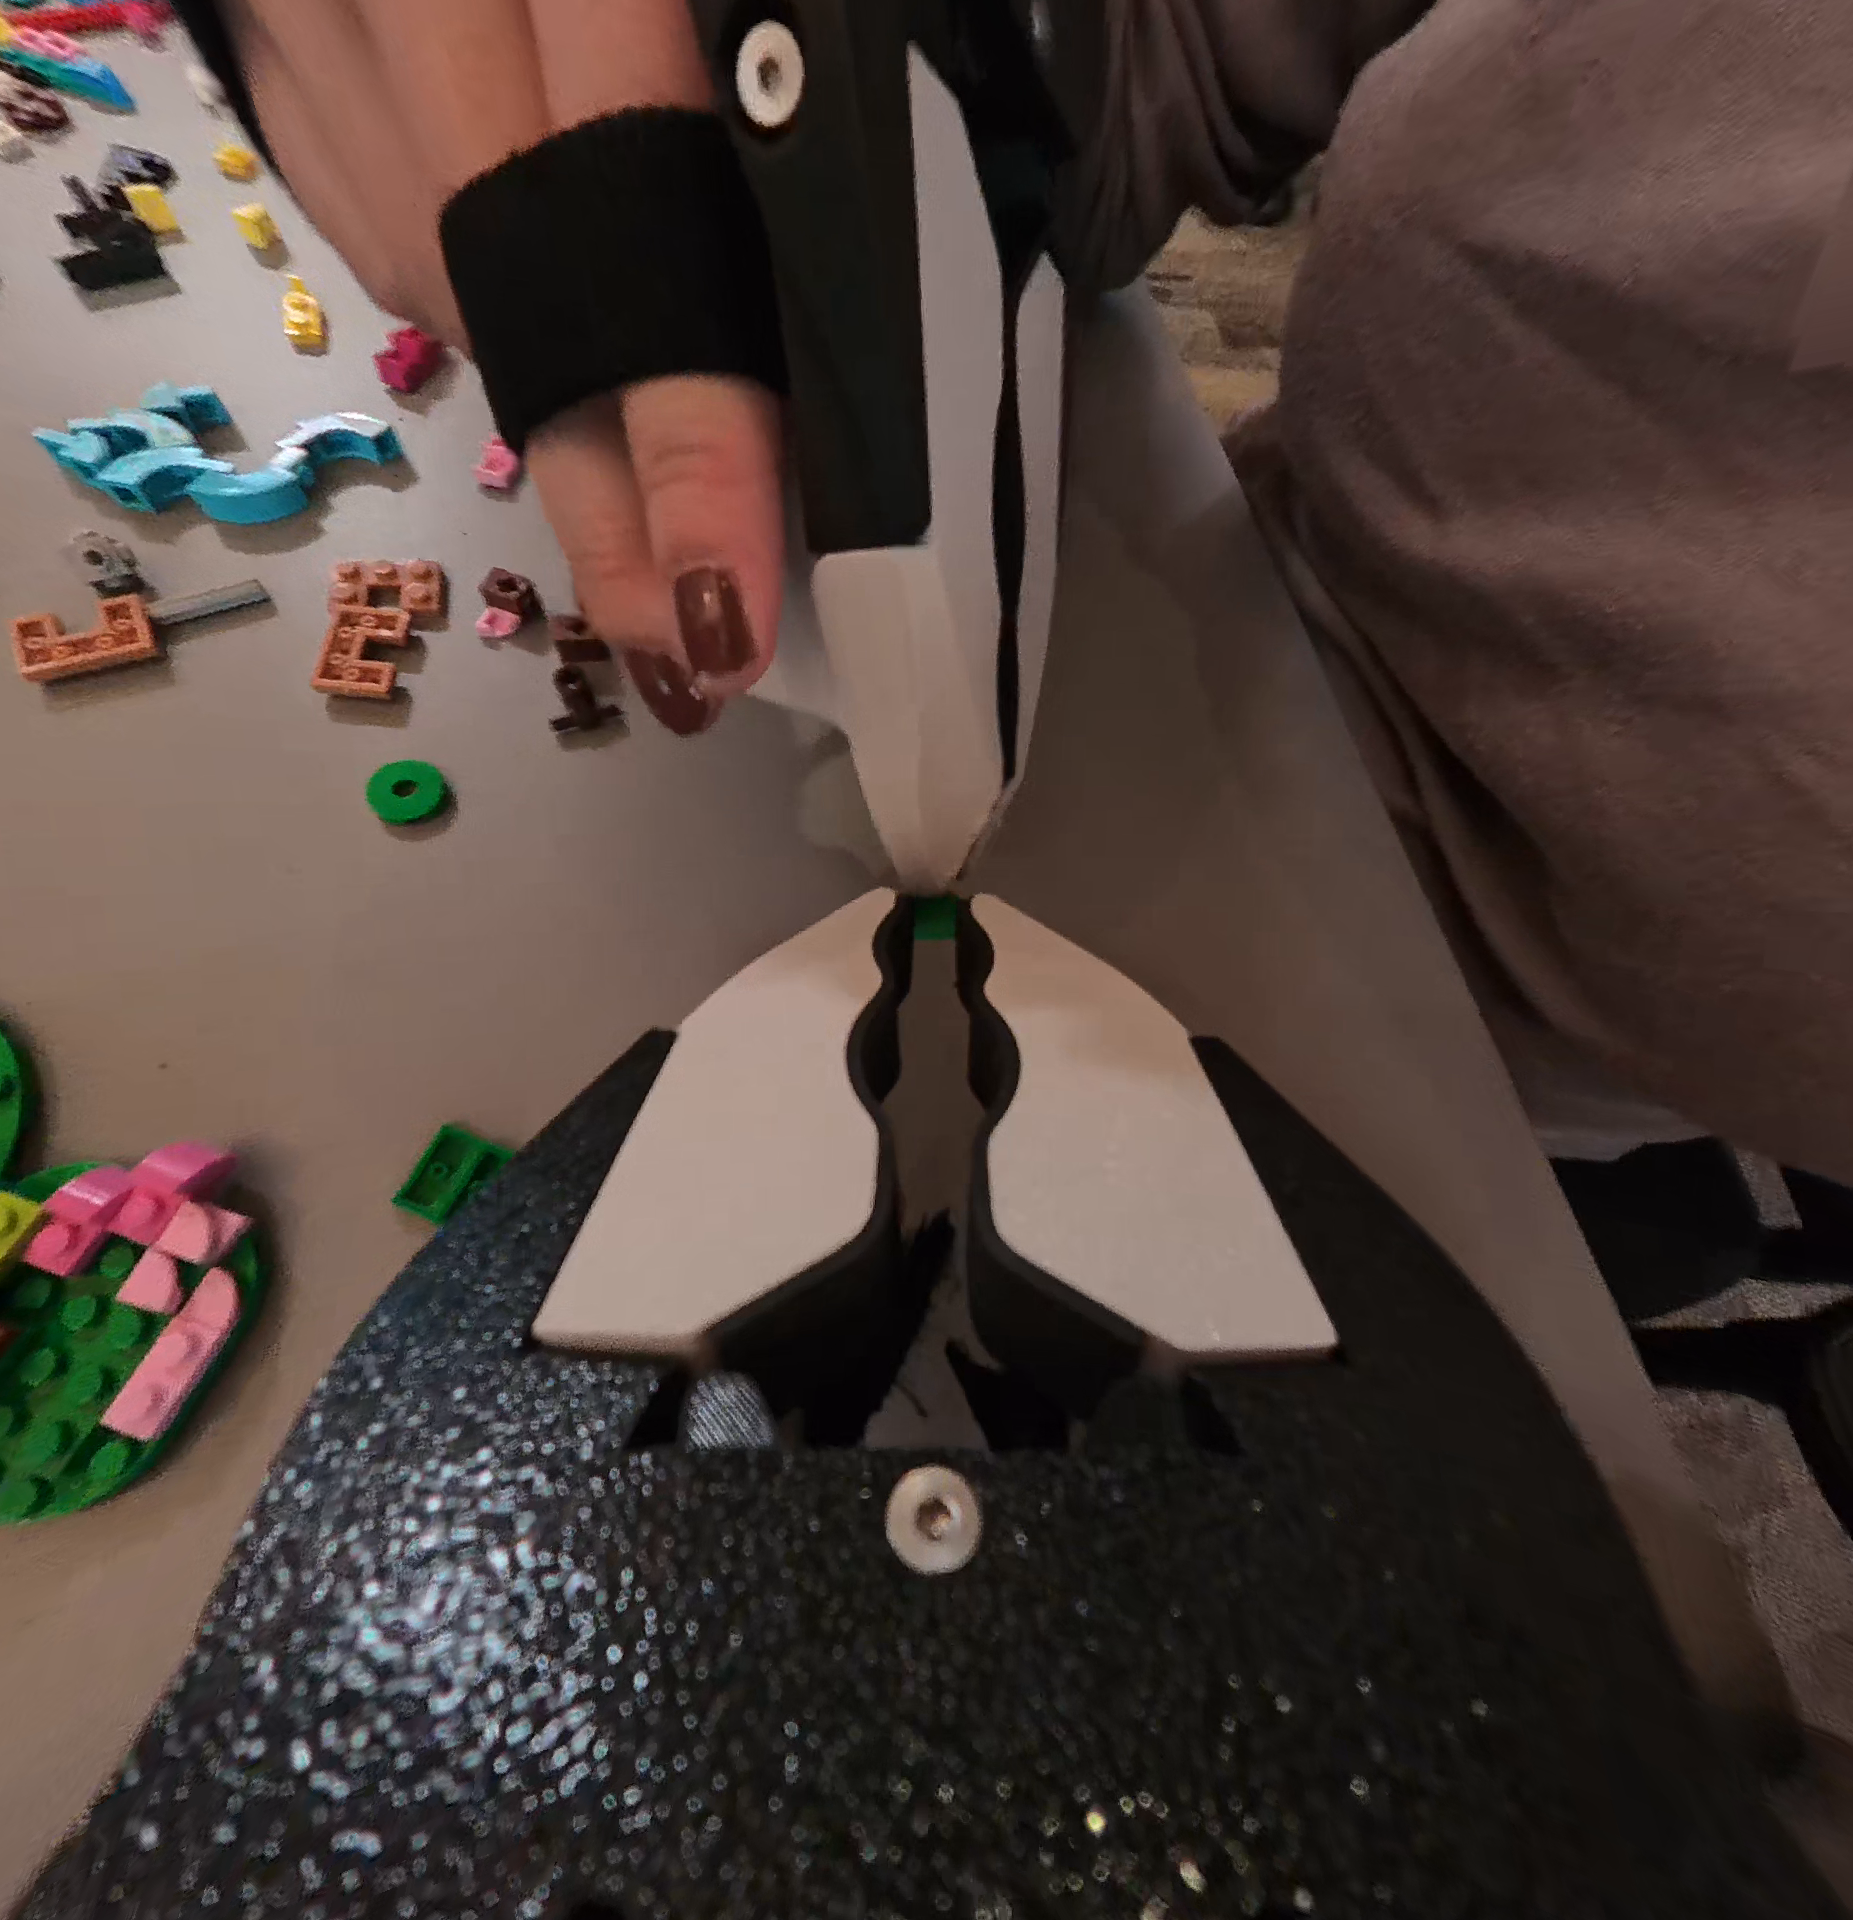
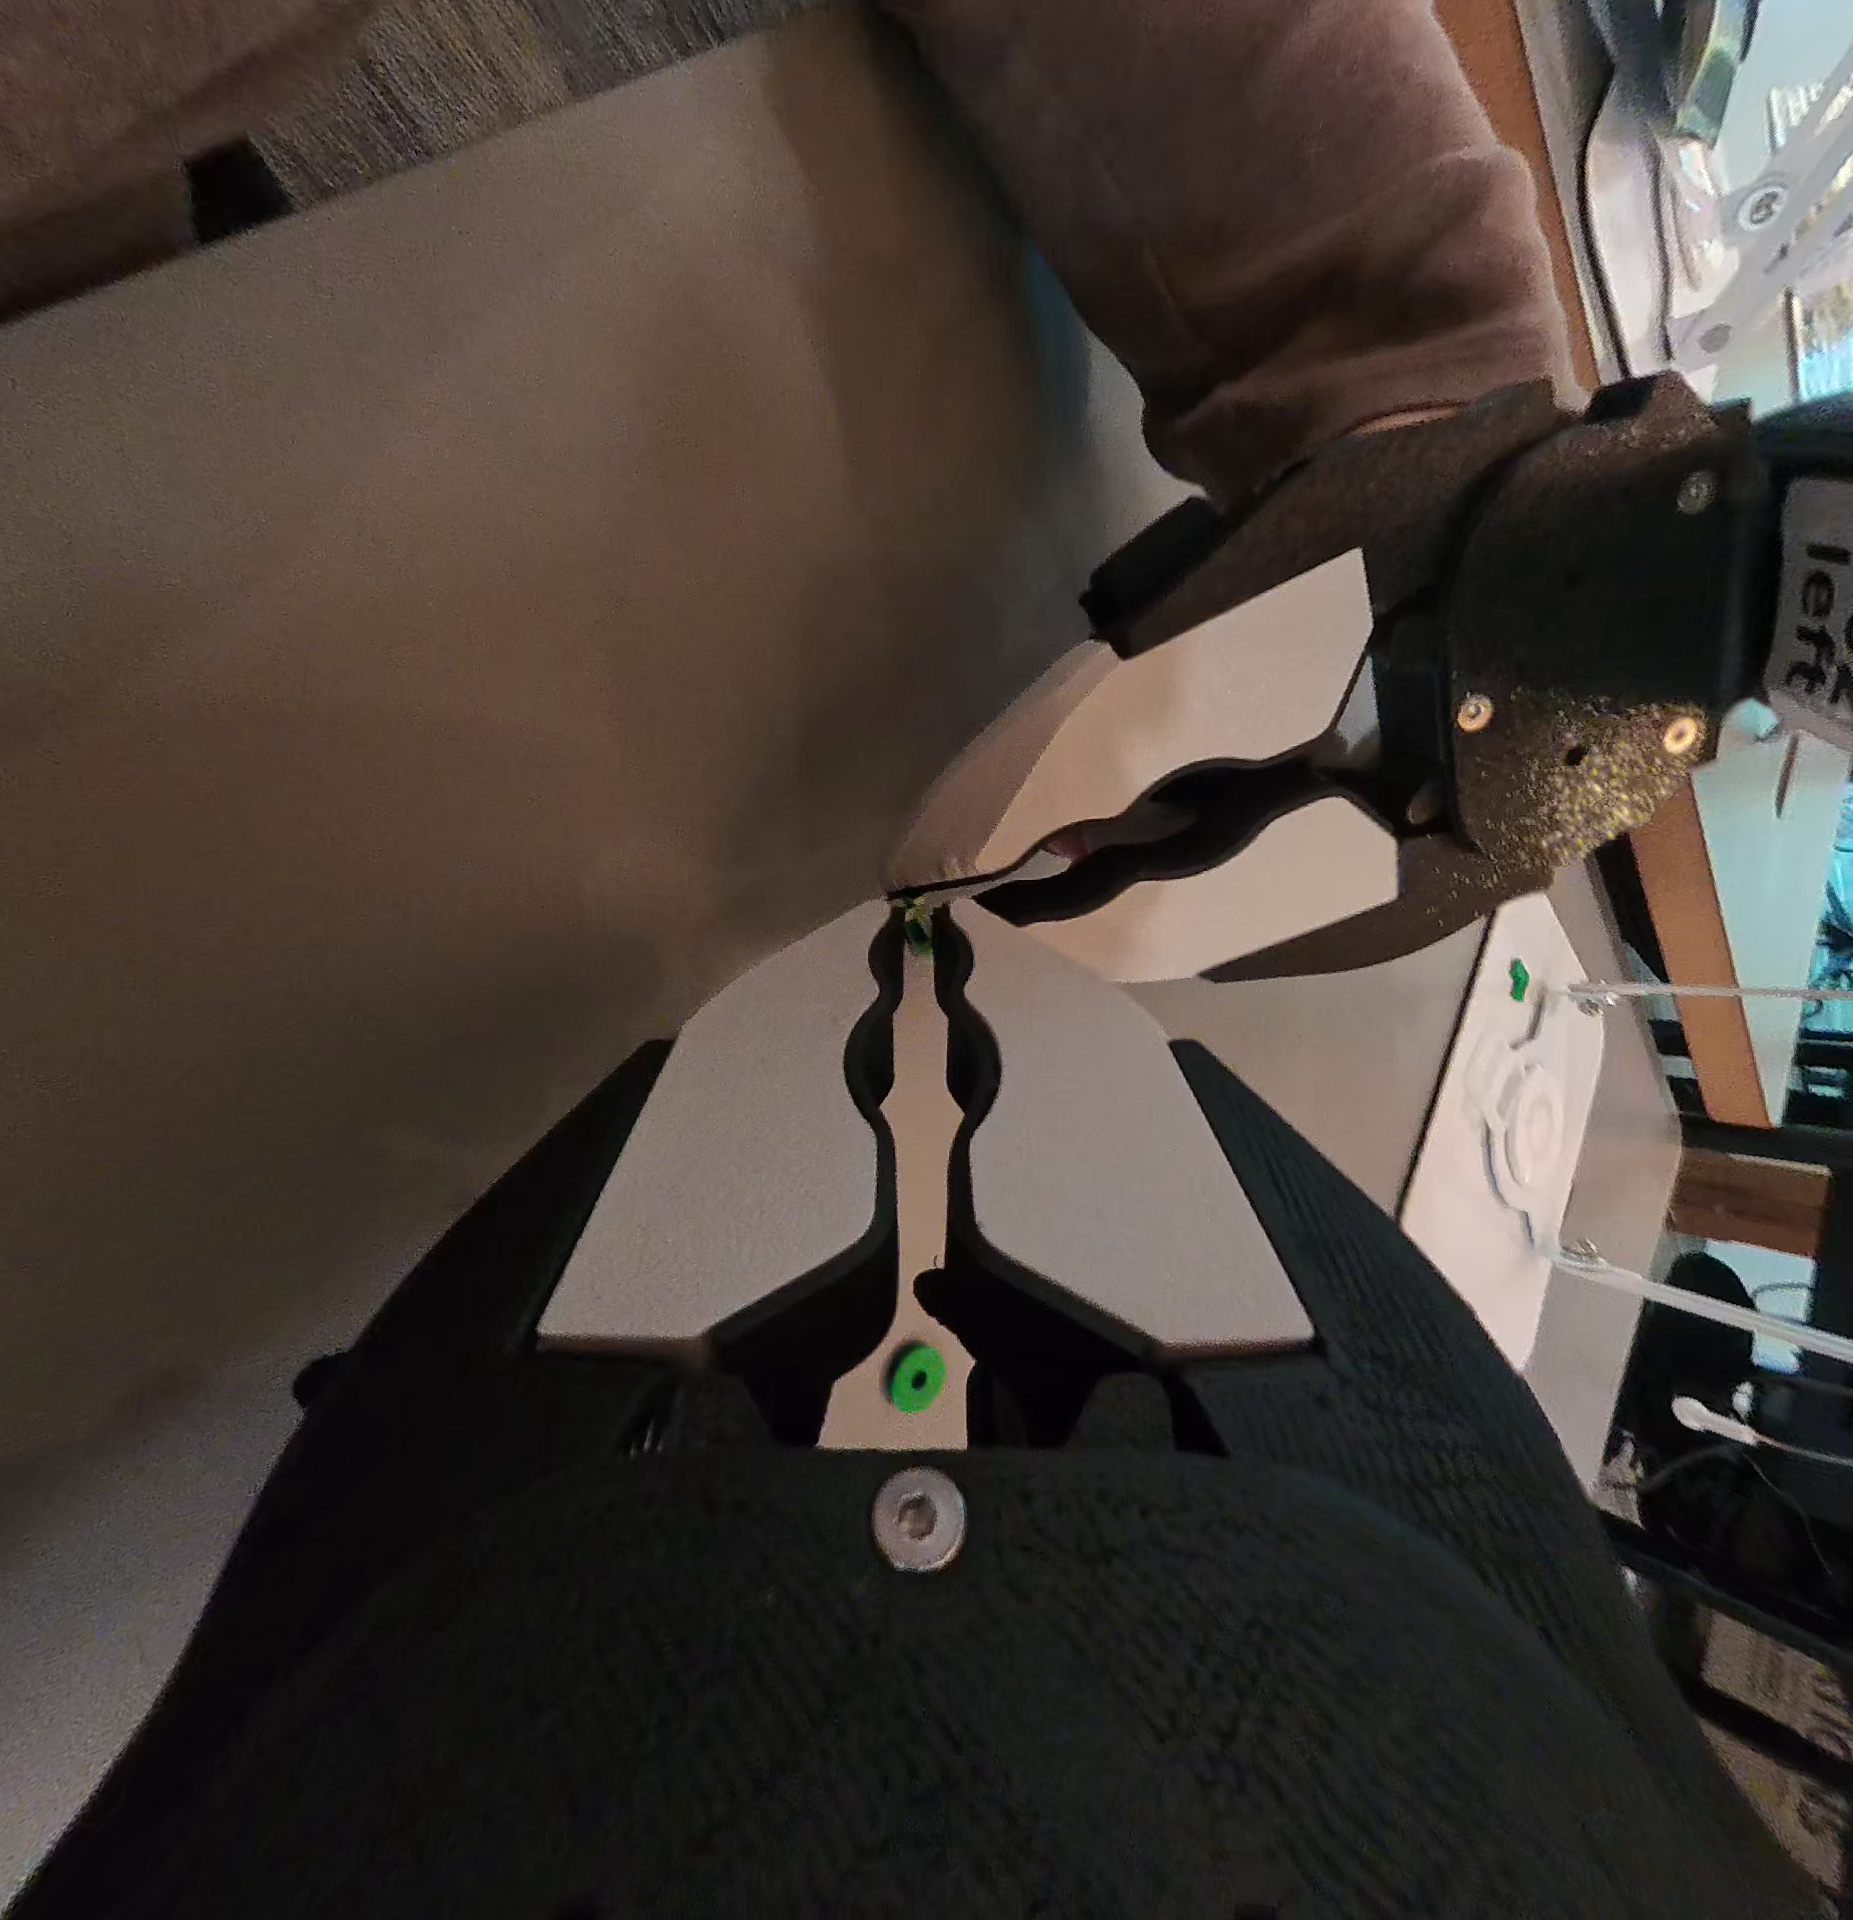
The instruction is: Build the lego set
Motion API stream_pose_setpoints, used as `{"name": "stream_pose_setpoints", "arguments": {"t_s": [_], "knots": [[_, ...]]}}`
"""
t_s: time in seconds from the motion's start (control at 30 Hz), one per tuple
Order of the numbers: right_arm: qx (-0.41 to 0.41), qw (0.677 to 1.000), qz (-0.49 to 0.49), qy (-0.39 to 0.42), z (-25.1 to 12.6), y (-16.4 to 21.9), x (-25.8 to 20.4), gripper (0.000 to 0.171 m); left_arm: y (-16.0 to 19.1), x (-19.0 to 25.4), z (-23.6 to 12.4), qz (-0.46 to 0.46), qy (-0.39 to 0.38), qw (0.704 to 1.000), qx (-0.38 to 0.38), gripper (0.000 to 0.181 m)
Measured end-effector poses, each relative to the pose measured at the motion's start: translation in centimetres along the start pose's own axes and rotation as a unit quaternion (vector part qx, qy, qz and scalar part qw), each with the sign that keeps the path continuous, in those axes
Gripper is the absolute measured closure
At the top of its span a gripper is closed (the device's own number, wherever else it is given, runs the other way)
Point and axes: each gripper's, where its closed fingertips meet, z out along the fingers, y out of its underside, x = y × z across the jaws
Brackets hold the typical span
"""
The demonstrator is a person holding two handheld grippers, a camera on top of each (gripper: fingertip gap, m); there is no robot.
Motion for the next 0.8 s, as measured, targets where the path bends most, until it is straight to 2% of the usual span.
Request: {"name": "stream_pose_setpoints", "arguments": {"t_s": [0.03,0.13,0.2,0.3,0.37,0.47,0.53,0.63,0.8], "knots": [[-0.006,1.000,0.001,0.008,-0.1,0.4,0.2,0.168,-0.1,-0.5,-0.1,-0.006,-0.012,1.000,0.008,0.173],[-0.025,0.998,0.012,0.047,-0.9,1.9,1.6,0.169,-0.5,-2.9,-1.3,-0.022,-0.083,0.996,0.032,0.168],[-0.040,0.995,0.026,0.087,-1.7,3.3,3.0,0.169,-0.6,-5.5,-3.2,-0.032,-0.169,0.984,0.047,0.163],[-0.076,0.988,0.047,0.129,-2.6,6.0,4.5,0.169,0.7,-10.3,-7.2,-0.057,-0.344,0.937,0.033,0.144],[-0.090,0.982,0.067,0.154,-2.8,7.5,5.3,0.169,1.4,-12.2,-8.7,-0.082,-0.417,0.905,0.020,0.125],[-0.113,0.976,0.080,0.171,-2.4,9.4,5.6,0.169,1.5,-13.3,-8.8,-0.110,-0.459,0.882,0.022,0.118],[-0.145,0.972,0.073,0.167,-1.7,10.7,5.3,0.169,2.3,-13.6,-8.3,-0.120,-0.472,0.874,-0.006,0.114],[-0.186,0.969,0.043,0.155,-0.8,11.7,4.7,0.169,3.8,-13.9,-7.0,-0.139,-0.470,0.870,-0.050,0.105],[-0.240,0.962,0.003,0.128,0.5,12.0,4.0,0.169,4.9,-14.3,-6.4,-0.154,-0.470,0.866,-0.072,0.101]]}}
